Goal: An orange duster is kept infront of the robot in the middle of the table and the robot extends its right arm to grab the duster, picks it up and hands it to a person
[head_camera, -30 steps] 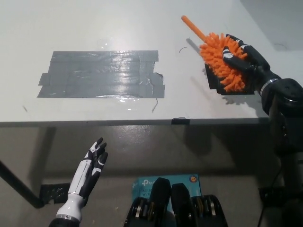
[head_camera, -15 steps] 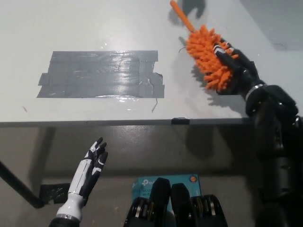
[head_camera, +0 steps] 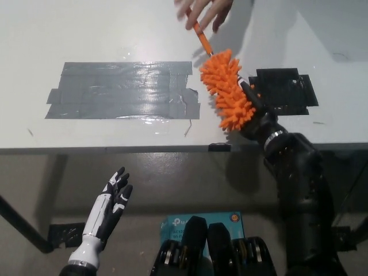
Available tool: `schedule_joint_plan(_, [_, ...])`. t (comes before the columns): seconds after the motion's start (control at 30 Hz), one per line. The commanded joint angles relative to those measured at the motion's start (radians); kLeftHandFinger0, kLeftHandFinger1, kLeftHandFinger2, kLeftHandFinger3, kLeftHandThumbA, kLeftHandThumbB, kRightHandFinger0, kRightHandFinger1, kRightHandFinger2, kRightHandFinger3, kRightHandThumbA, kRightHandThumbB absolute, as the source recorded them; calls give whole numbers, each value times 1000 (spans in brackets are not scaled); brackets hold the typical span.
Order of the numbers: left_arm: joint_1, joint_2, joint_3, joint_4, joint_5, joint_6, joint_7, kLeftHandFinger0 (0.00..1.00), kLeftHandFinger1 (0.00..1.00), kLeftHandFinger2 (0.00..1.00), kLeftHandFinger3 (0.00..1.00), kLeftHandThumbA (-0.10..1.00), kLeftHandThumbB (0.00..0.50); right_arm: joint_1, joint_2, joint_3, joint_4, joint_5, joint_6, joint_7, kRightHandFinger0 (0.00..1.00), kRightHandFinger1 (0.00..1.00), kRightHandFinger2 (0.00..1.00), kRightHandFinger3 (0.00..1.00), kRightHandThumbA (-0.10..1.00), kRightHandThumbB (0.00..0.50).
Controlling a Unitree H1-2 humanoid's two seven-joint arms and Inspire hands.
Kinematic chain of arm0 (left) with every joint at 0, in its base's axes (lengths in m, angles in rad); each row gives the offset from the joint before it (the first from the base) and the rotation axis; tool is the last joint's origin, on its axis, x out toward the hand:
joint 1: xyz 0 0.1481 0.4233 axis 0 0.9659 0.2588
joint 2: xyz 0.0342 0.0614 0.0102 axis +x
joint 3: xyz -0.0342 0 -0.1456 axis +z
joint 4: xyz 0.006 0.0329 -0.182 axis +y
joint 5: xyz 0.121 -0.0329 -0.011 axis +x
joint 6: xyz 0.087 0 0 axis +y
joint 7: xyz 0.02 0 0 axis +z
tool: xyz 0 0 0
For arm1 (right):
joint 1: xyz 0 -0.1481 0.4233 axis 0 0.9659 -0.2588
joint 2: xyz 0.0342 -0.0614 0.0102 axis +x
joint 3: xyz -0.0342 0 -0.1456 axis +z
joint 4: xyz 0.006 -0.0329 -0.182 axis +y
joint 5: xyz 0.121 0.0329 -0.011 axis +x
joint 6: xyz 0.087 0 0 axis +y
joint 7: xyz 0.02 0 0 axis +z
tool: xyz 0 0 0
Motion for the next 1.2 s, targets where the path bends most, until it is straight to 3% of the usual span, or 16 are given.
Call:
schedule_joint_plan(0.0, [-16,12,9,-23,-5,-21,4,936,1000,1000,1000,863,104,-41,5,1,-12,157,9,1,0,288,612,1000,-100,123])
schedule_joint_plan(0.4, [-19,14,10,-29,-13,-10,-4,917,1000,1000,1000,863,113,-36,-13,33,-25,245,9,-50,0,293,600,1000,-100,132])
schedule_joint_plan(0.43, [-20,14,9,-30,-14,-6,-5,914,1000,1000,1000,864,113,-35,-12,30,-28,265,9,-50,0,322,662,1000,-100,147])
schedule_joint_plan(0.47, [-21,15,9,-27,-12,-10,-4,905,1000,1000,1000,865,108,-31,-15,37,-35,269,9,-37,219,585,986,1000,-100,262])
schedule_joint_plan(0.5, [-22,16,9,-26,-11,-12,-4,903,1000,1000,1000,865,108,-27,-17,43,-41,272,9,-28,319,670,1000,1000,-100,233])
schedule_joint_plan(0.53, [-23,16,9,-25,-11,-15,-3,898,1000,1000,1000,863,101,-18,-25,61,-47,274,9,10,829,1000,1000,1000,172,391])
schedule_joint_plan(0.57, [-23,17,8,-27,-11,-13,-5,896,1000,1000,1000,862,101,-2,-51,108,-38,287,9,148,1000,1000,1000,1000,491,442])
schedule_joint_plan(0.6, [-23,17,8,-27,-11,-12,-5,895,1000,1000,1000,862,102,2,-58,121,-35,292,9,184,1000,1000,1000,1000,499,452])
schedule_joint_plan(0.63, [-24,16,7,-26,-10,-12,-5,894,1000,1000,1000,864,105,9,-63,135,-43,287,9,208,1000,1000,1000,1000,512,496])
schedule_joint_plan(1.03, [-28,14,8,-24,-11,-12,-3,880,1000,1000,1000,858,98,78,-88,184,-140,261,0,259,1000,1000,1000,1000,740,497])
schedule_joint_plan(1.07, [-27,13,7,-24,-11,-12,-3,879,1000,1000,1000,858,98,86,-91,188,-152,255,-2,258,1000,1000,1000,1000,741,497])
schedule_joint_plan(1.13, [-30,12,5,-27,-11,-5,-5,878,1000,1000,1000,861,103,145,-102,206,-264,229,-23,243,1000,1000,1000,1000,612,498])
schedule_joint_plan(1.17, [-30,12,6,-27,-10,-7,-4,877,1000,1000,1000,861,105,179,-105,221,-335,204,-44,235,1000,1000,1000,1000,599,500])
